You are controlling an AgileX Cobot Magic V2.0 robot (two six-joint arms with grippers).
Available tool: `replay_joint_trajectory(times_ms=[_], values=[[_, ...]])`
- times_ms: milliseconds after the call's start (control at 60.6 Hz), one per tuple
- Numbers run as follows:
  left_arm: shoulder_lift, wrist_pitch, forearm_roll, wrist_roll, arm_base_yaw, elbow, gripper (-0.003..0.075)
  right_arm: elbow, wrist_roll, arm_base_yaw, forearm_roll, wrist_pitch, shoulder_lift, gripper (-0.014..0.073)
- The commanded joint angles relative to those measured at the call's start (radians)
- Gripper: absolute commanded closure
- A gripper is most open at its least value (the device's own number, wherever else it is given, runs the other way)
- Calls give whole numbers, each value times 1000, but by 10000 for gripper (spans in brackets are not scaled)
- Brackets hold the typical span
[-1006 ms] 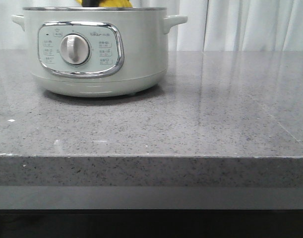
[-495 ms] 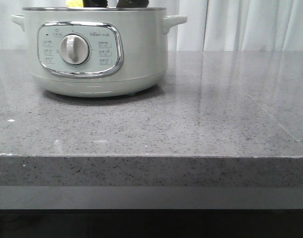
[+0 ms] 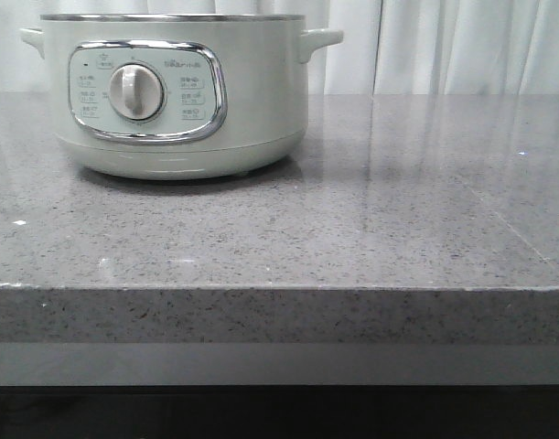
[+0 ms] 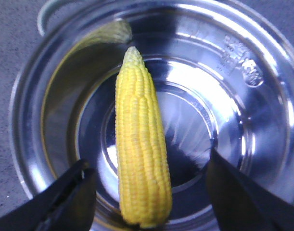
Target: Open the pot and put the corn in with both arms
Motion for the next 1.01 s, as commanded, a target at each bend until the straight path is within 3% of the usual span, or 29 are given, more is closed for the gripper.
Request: replay_joint_trajectory(times_ms=[0,478,989], values=[[3,-143,-4,1,-7,-38,500,20,-9,-3,-5,-34,-138,86],[3,-143,-4,1,-7,-38,500,802,-9,-3,6,-428,-755,86],[3,-143,-4,1,-7,-38,500,1292,-9,-3,26,-526,-1252,86]])
